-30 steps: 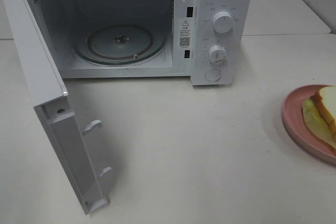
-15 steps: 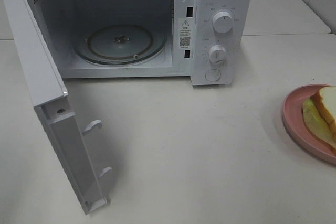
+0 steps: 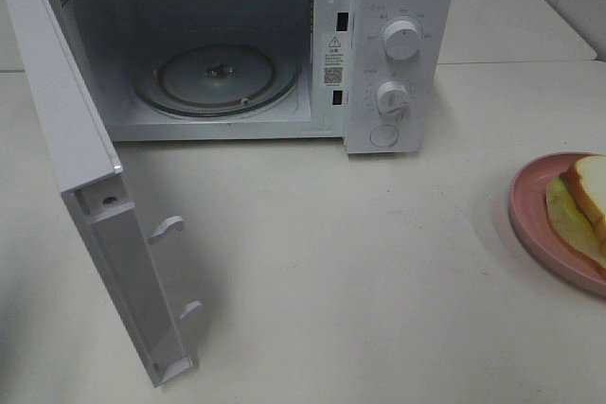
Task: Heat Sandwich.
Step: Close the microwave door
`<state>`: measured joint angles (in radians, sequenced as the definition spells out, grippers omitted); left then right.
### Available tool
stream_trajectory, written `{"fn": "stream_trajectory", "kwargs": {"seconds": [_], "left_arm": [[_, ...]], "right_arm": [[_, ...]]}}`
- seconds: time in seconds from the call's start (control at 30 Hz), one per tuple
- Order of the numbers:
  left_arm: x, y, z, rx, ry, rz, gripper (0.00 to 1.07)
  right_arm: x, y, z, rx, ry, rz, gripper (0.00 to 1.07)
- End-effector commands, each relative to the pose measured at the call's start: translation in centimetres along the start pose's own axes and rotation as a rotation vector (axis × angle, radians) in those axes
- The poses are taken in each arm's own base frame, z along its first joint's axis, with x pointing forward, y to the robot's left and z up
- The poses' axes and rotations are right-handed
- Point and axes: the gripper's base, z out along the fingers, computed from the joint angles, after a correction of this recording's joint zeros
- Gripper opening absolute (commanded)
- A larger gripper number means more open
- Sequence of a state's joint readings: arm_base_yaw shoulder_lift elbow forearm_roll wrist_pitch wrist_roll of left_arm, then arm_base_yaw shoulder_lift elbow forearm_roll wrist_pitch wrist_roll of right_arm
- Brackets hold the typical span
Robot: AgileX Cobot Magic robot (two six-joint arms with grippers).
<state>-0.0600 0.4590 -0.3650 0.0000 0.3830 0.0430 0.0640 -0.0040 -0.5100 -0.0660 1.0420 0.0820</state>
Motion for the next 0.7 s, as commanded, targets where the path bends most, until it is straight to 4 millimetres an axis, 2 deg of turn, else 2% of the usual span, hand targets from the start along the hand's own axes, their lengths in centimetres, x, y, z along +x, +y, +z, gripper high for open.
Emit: {"fn": "stream_trajectory", "kwargs": {"seconds": [0.03, 0.27, 0.3, 0.43, 0.67, 0.7], "left_arm": [[0.4, 0.0, 1.5, -0.006, -0.074, 0.005, 0.00], [1.4, 0.0, 3.8, -0.008, -0.155, 0.005, 0.00], [1.6, -0.1, 4.7, -0.008, -0.151, 0.005, 0.00], [1.5, 0.0, 5.9, -0.008, -0.159, 0.005, 0.00], [1.9, -0.1, 9.6, -0.007, -0.188, 0.004, 0.00], [1.9, -0.1, 9.6, -0.007, -0.188, 0.004, 0.00]], "right_arm": [[0.2, 0.0, -0.3, -0.001, -0.028, -0.001, 0.76], [0.2, 0.0, -0.3, -0.001, -0.028, -0.001, 0.76], [0.2, 0.0, -0.3, -0.001, -0.028, -0.001, 0.76], [0.2, 0.0, -0.3, -0.001, -0.028, -0.001, 0.76], [0.2, 0.0, -0.3, -0.001, -0.028, -0.001, 0.76], [0.2, 0.0, -0.3, -0.001, -0.028, -0.001, 0.76]]}}
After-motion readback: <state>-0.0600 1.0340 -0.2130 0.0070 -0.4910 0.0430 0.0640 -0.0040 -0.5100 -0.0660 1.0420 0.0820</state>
